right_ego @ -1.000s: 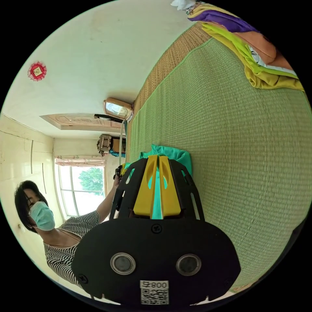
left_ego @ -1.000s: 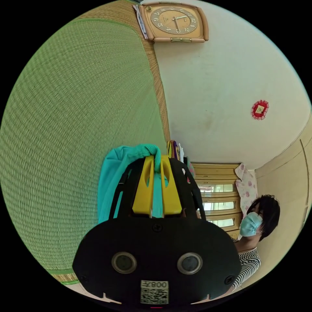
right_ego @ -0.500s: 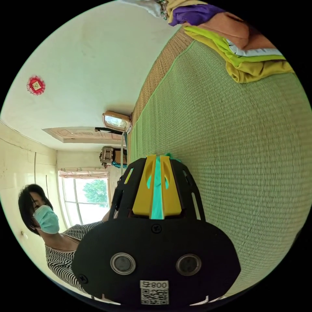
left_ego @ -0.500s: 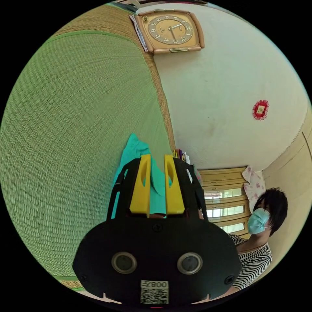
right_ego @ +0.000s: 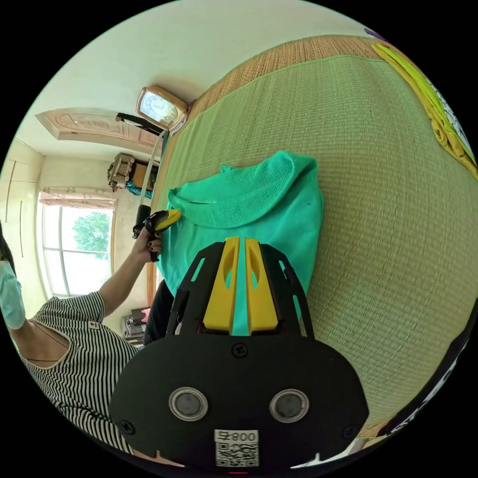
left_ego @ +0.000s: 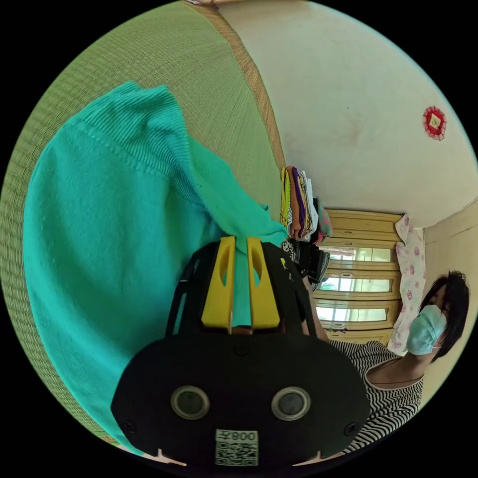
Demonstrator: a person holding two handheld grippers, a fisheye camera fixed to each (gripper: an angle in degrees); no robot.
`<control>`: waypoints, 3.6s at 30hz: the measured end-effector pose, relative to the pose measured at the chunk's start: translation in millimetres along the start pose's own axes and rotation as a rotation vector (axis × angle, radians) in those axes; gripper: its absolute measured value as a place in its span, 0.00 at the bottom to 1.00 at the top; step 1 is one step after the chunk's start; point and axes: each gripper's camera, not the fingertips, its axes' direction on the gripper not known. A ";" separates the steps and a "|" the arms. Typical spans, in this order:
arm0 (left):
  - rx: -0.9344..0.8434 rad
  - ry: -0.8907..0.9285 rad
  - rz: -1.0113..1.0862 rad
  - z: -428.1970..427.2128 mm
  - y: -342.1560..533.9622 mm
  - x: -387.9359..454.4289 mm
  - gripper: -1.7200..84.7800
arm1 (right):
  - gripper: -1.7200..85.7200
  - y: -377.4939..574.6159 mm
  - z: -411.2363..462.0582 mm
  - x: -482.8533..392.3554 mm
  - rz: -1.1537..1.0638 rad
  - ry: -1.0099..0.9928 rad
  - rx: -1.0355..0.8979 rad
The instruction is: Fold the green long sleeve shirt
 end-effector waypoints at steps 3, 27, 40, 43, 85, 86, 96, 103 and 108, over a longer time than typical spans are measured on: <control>0.023 0.025 0.021 1.7 -14.8 4.6 0.03 | 0.03 -13.4 11.4 -13.6 -0.042 0.023 -0.029; 0.145 -0.085 0.117 -22.9 -2.2 11.4 0.02 | 0.02 -74.9 11.6 -88.3 -0.139 0.102 0.140; 0.191 -0.387 0.093 -52.3 47.5 5.7 0.02 | 0.02 -119.6 110.1 -129.4 -0.143 0.059 -0.064; 0.230 -0.378 0.133 -61.7 64.1 13.6 0.02 | 0.02 -104.6 97.2 -143.0 -0.188 0.094 -0.029; 0.120 -0.320 -0.012 -156.6 309.0 23.4 0.05 | 0.06 243.9 -36.4 7.0 0.239 0.045 0.043; 0.130 -0.312 -0.001 -157.9 311.9 27.5 0.05 | 0.05 246.4 -34.4 9.9 0.242 0.042 0.030; 0.200 -0.246 -0.096 -148.4 357.6 32.8 0.04 | 0.02 277.6 -42.9 42.9 0.250 -0.041 0.036; 0.229 -0.270 -0.097 -135.9 382.9 64.6 0.03 | 0.02 293.8 -40.2 65.2 0.288 -0.090 0.045; 0.242 -0.352 -0.067 -122.7 397.5 105.9 0.03 | 0.02 305.0 -38.4 81.1 0.322 -0.121 0.060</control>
